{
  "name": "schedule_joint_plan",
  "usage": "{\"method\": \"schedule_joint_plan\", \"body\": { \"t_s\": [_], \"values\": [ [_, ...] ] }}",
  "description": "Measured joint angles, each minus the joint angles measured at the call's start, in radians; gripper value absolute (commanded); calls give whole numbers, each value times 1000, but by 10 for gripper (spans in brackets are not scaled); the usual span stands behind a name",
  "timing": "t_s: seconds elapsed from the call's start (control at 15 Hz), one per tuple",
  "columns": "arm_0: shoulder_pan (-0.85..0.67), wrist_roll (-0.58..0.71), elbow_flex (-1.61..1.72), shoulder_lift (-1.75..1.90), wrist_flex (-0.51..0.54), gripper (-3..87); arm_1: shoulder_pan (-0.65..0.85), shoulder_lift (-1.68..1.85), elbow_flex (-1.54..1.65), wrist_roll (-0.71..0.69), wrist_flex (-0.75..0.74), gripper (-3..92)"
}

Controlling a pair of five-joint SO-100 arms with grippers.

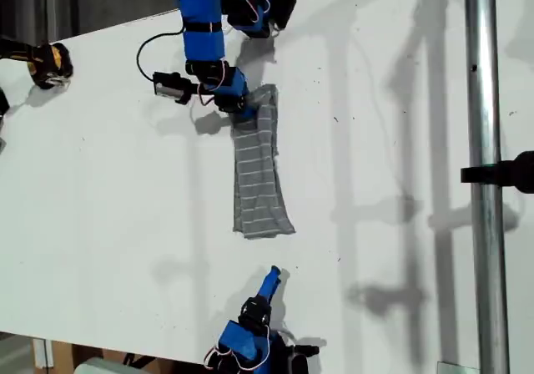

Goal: Grasp corners of a towel and fold twice.

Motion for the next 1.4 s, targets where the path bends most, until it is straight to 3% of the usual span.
{"method": "schedule_joint_plan", "body": {
  "t_s": [0.13,0.33,0.53,0.67,0.8,1.13,1.4],
  "values": [
    [0,0,0,0,2,183,67,147,-5,-21,172,-1],
    [6,-9,0,0,9,185,63,296,-5,54,560,-1],
    [6,-8,0,0,9,184,-20,604,69,127,615,-1],
    [6,-8,0,0,9,184,-75,776,80,120,532,-1],
    [6,-8,0,0,9,184,-100,807,80,91,357,-1],
    [6,0,0,0,9,184,-132,560,80,28,-23,-1],
    [6,0,0,0,9,184,-137,253,-48,-25,-233,-1]
  ]
}}
